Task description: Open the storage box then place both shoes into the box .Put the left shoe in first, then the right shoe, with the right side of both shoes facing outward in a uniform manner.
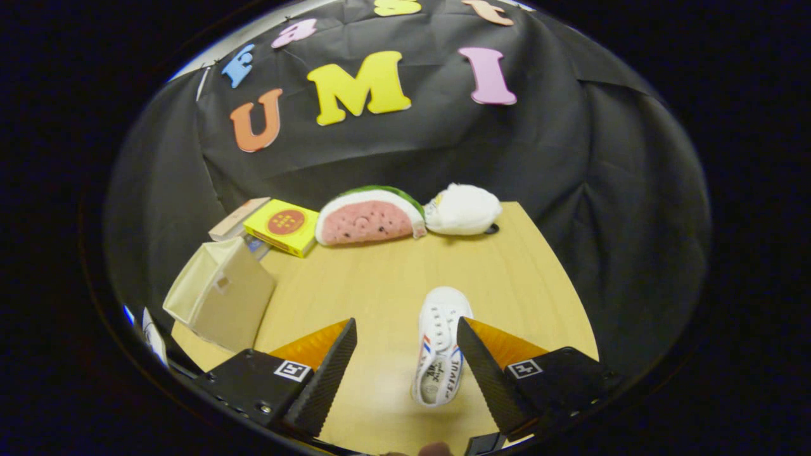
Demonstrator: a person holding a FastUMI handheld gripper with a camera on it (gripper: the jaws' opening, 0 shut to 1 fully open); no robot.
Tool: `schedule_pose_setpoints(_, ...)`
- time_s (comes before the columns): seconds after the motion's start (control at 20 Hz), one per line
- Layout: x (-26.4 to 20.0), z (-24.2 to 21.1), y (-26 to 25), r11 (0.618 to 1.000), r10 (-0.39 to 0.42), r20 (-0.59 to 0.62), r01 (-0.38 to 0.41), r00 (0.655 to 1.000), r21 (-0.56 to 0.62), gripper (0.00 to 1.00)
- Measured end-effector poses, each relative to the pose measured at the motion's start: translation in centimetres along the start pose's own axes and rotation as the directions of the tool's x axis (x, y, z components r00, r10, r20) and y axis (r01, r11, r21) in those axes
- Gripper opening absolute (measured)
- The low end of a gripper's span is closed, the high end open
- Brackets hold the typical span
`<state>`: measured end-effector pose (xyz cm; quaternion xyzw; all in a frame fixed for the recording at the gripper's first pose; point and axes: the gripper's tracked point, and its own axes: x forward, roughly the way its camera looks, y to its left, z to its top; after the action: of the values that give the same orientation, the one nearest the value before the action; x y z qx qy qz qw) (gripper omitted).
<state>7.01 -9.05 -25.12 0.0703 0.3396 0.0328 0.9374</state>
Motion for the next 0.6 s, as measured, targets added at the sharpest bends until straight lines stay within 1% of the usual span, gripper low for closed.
schedule_pose_setpoints(0.15,2.2,-3.5,-2.8,0.998,-0.035,-0.110,0.041,0.993,0.053,0.96)
schedule_pose_setpoints(0.3,4.0,-6.1,-4.5,0.997,-0.060,-0.186,0.067,0.981,0.034,0.96)
schedule_pose_setpoints(0.4,5.0,-7.2,-5.0,0.997,-0.057,-0.225,0.067,0.973,0.038,0.96)
schedule_pose_setpoints(0.5,5.8,-7.7,-5.1,0.997,-0.052,-0.240,0.065,0.969,0.046,0.96)
schedule_pose_setpoints(0.55,6.3,-7.9,-5.2,0.997,-0.050,-0.247,0.063,0.968,0.046,0.92)
schedule_pose_setpoints(0.6,6.5,-7.9,-5.2,0.997,-0.046,-0.257,0.060,0.965,0.050,0.91)
